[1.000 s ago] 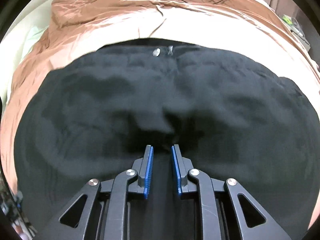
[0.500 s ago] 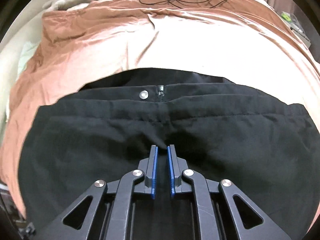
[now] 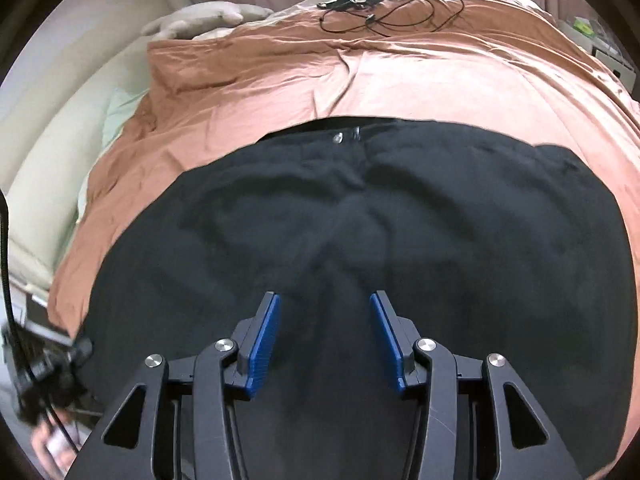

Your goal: Fold large clothes

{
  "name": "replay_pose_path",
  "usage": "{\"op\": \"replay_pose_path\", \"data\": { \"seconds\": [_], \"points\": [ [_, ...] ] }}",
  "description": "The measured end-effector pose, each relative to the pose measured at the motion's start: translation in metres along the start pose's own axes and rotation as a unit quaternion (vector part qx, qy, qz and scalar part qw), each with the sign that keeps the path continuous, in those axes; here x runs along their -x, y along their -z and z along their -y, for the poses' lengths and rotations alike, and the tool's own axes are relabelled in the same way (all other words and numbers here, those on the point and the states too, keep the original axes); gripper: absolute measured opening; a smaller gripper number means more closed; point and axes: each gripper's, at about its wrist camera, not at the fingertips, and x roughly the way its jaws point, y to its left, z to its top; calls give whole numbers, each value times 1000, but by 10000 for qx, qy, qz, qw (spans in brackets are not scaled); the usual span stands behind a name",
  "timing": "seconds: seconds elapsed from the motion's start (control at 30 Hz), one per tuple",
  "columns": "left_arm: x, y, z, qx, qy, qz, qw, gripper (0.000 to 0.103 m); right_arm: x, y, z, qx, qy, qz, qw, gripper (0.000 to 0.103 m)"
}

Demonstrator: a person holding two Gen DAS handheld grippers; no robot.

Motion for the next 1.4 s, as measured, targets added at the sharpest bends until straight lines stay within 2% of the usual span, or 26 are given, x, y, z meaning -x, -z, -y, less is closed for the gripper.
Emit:
{"op": "replay_pose_path", "data": {
  "seconds": [0.07, 0.17, 0.2, 0.3, 0.47, 0.6, 0.7, 0.87, 1.0, 1.17, 1.4],
  "points": [
    [4, 0, 5, -55, 52, 27, 10000, 14, 6, 13, -1, 10, -85, -15, 10000, 44],
    [9, 1, 16, -191, 124, 65, 9997, 13, 14, 34, 0, -57, -197, -58, 9998, 28],
    [9, 2, 22, -235, 148, 76, 9996, 13, 17, 40, 0, -87, -215, -76, 9997, 27],
    [11, 3, 30, -322, 221, 88, 9992, 12, 25, 64, -3, -99, -175, -84, 9998, 27],
    [14, 3, 44, -465, 310, 79, 9984, 12, 28, 96, -3, -255, -433, 2, 9987, 27],
    [15, 1, 58, -580, 350, 53, 9977, 11, 2, 120, 1, -441, -412, -157, 9981, 27],
    [14, 1, 75, -729, 384, 66, 9966, 11, -11, 134, 4, -407, -358, -41, 9985, 27],
    [17, 9, 109, -1080, 569, 91, 9925, 10, -10, 133, 13, -423, -605, -122, 9972, 25],
    [16, 21, 152, -1491, 790, 40, 9857, 10, 2, 129, 24, -532, -891, -112, 9945, 25],
    [7, 36, 203, -1920, 981, -98, 9764, 10, 33, 132, 43, -716, -1063, 205, 9915, 25],
    [-21, 62, 266, -2442, 1161, -400, 9619, 10, 90, 137, 98, -1047, -921, 820, 9868, 25]
  ]
}}
